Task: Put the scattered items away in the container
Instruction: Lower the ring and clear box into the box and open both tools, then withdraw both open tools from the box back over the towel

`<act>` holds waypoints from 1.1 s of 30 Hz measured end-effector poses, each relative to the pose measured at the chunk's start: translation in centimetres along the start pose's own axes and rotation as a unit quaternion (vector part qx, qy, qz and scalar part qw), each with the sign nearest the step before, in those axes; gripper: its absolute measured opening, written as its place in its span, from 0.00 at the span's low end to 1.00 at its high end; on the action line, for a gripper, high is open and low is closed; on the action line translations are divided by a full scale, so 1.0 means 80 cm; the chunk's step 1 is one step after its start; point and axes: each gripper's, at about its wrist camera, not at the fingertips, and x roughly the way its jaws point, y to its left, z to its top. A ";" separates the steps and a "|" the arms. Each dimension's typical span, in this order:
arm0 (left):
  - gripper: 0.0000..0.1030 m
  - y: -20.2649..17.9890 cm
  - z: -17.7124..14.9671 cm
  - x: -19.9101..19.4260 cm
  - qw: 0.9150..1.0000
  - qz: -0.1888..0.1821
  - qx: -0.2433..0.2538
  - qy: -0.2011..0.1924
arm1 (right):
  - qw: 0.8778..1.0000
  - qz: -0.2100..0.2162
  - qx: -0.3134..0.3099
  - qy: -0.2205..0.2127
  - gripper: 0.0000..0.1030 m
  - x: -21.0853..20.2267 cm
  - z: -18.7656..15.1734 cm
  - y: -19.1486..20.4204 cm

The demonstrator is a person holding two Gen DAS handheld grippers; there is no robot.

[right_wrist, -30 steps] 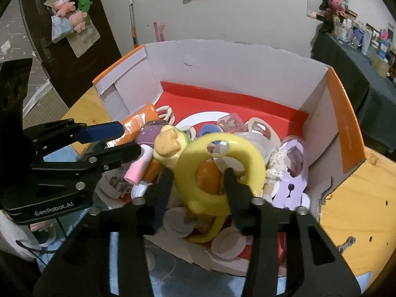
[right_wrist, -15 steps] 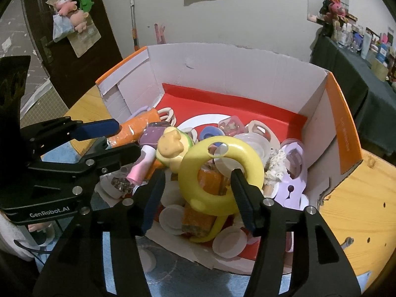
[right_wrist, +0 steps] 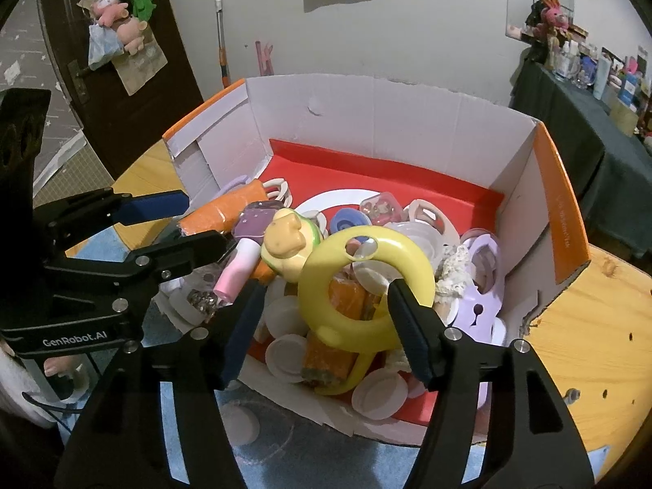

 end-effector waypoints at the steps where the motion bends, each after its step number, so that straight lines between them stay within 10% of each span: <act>1: 0.62 0.000 0.000 -0.002 1.000 0.002 0.002 -0.002 | 1.000 -0.001 0.001 -0.001 0.62 -0.001 0.000 0.000; 33: 0.77 -0.015 -0.007 -0.085 0.998 0.015 0.012 -0.058 | 0.998 -0.006 -0.003 -0.060 0.73 -0.088 -0.015 0.028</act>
